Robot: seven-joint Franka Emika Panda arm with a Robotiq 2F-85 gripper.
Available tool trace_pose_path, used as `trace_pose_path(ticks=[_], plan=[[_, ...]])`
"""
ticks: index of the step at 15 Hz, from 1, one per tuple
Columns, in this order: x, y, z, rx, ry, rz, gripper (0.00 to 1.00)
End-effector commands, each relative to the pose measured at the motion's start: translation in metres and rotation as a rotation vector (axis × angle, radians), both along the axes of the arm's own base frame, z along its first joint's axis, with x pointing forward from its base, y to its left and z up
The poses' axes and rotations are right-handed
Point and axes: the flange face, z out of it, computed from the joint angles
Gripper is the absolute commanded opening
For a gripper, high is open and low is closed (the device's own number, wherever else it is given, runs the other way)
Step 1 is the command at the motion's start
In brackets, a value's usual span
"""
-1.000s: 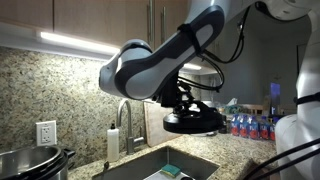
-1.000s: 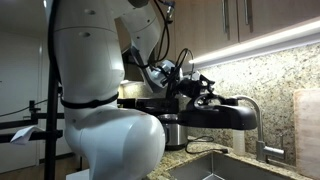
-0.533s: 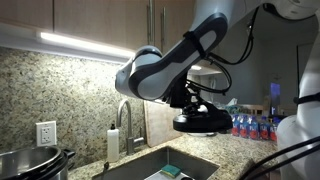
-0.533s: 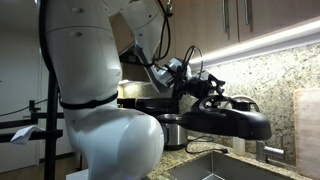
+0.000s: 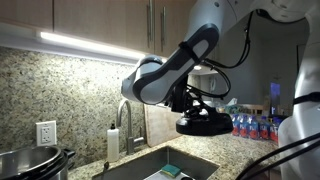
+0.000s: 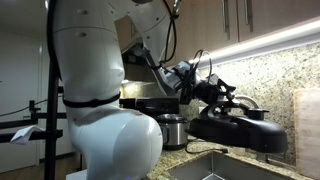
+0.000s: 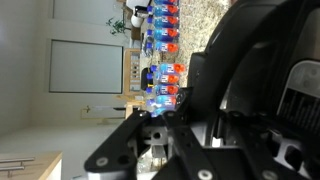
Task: Remove the lid from the cooker.
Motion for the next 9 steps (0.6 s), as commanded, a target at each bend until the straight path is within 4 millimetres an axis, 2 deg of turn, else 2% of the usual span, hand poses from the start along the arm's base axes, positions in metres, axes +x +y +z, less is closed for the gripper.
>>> trace_pose_path(ticks=[1,5,9], plan=[[0.013,-0.053,0.005,-0.063,-0.035,-0.114,0.02],[0.024,-0.124,0.004,-0.158,-0.043,-0.25,0.02],[0.042,-0.175,0.009,-0.233,-0.059,-0.338,0.02]])
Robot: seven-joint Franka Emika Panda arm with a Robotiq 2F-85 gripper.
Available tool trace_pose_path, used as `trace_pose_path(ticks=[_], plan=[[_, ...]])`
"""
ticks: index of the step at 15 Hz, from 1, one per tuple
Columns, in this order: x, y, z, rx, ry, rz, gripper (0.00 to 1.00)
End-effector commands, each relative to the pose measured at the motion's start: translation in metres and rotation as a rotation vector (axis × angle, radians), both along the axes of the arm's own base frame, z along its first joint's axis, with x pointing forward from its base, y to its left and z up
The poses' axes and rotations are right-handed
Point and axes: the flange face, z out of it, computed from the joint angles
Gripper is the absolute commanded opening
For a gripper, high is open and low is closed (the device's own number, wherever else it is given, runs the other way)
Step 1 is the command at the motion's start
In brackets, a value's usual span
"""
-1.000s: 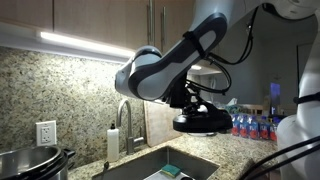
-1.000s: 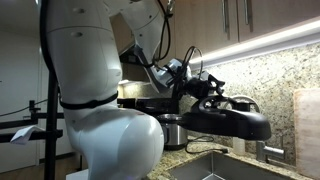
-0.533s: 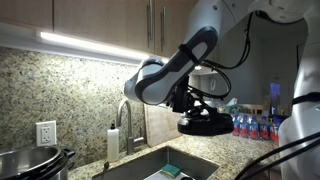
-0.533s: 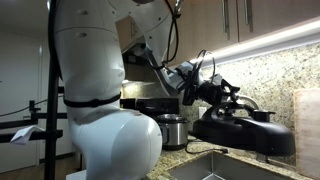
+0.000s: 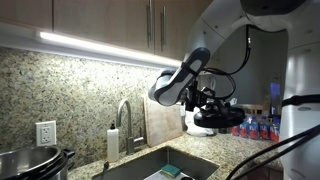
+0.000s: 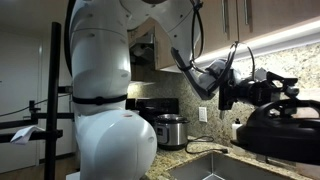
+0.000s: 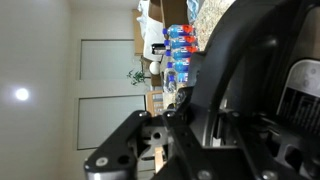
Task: Remove the lid from the cooker.
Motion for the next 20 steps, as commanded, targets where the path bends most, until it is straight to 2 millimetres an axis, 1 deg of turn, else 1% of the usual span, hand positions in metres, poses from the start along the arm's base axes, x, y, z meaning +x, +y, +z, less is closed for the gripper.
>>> trace_pose_path(ticks=[1,5,7,8,9,11,13,14,16,20], plan=[[0.02,-0.035,0.017,-0.099,-0.015,-0.083,0.02],[0.03,-0.07,0.023,-0.074,-0.032,-0.167,0.02],[0.027,-0.086,0.026,-0.056,-0.041,-0.205,0.03],[0.024,-0.085,0.028,-0.046,-0.046,-0.209,0.02],[0.028,-0.081,0.011,-0.041,-0.048,-0.169,0.1],[0.026,-0.088,0.012,-0.041,-0.052,-0.186,0.1],[0.026,-0.087,0.012,-0.04,-0.052,-0.185,0.1],[0.026,-0.087,0.012,-0.04,-0.052,-0.185,0.02],[0.032,-0.088,-0.002,-0.039,-0.042,-0.183,0.02],[0.04,-0.102,-0.032,-0.024,-0.014,-0.219,0.02]])
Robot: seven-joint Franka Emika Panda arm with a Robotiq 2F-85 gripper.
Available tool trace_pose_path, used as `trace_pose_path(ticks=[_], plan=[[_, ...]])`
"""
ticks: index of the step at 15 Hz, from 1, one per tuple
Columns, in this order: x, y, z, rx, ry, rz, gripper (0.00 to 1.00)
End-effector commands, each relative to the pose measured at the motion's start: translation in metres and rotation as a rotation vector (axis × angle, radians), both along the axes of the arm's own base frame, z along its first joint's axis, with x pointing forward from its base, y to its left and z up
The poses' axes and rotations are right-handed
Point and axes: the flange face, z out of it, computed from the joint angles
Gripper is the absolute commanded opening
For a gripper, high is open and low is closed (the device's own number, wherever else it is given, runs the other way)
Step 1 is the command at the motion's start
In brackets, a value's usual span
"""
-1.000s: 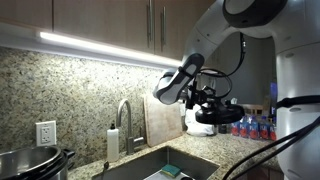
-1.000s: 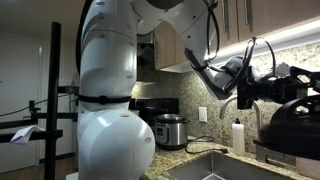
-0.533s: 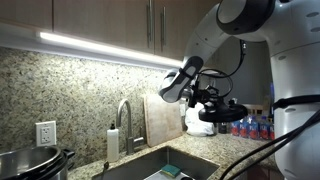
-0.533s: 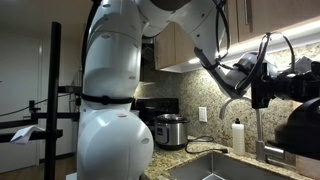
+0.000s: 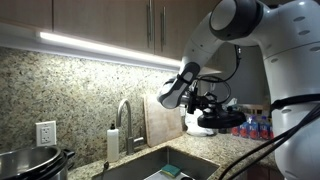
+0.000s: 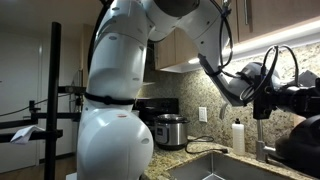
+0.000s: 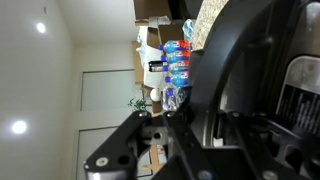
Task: Remove the lid from the cooker.
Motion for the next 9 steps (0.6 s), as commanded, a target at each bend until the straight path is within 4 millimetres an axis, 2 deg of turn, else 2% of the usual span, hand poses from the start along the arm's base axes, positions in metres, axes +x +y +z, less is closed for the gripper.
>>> trace_pose_path(ticks=[1,3,6,7,9], plan=[[0.005,-0.02,-0.013,-0.023,0.006,-0.073,0.02],[0.006,-0.037,-0.024,-0.04,0.008,-0.125,0.02],[0.008,-0.065,-0.029,-0.059,-0.016,-0.205,0.02],[0.01,-0.09,-0.029,-0.066,-0.033,-0.236,0.02],[0.013,-0.115,-0.027,-0.08,-0.054,-0.285,0.02]])
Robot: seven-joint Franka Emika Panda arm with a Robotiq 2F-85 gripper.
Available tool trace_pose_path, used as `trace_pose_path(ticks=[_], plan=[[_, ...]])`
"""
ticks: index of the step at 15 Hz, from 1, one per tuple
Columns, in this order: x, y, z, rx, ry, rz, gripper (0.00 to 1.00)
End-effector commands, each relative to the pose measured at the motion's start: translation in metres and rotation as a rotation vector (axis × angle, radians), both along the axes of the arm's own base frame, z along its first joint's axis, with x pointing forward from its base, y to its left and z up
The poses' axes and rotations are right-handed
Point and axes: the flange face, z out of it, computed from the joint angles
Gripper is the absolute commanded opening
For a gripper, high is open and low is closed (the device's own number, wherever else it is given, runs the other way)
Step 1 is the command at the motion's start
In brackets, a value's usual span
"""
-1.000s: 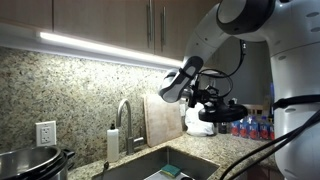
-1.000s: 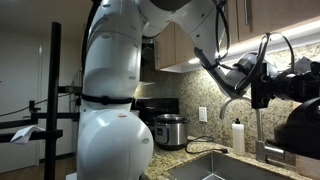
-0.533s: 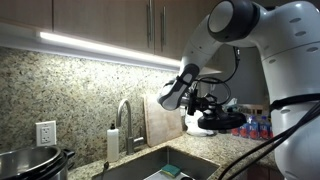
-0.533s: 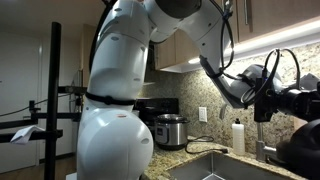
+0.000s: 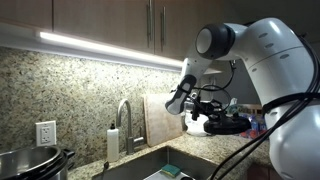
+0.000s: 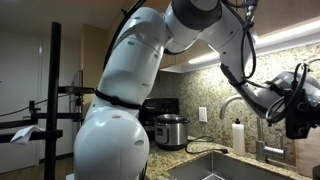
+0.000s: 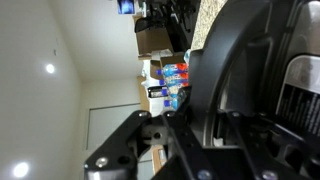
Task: Remove the lid from the cooker.
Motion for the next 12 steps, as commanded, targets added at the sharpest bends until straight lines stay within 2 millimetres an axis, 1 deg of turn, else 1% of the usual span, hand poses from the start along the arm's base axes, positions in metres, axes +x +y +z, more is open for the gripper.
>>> trace_pose_path(ticks=[1,4,6,10,12], plan=[[0.009,-0.05,0.015,-0.056,-0.05,-0.111,0.02],[0.016,-0.082,0.017,-0.086,-0.082,-0.177,0.02],[0.021,-0.097,0.017,-0.094,-0.098,-0.206,0.02],[0.034,-0.112,0.011,-0.103,-0.123,-0.238,0.02],[0.037,-0.112,0.009,-0.098,-0.121,-0.246,0.02]])
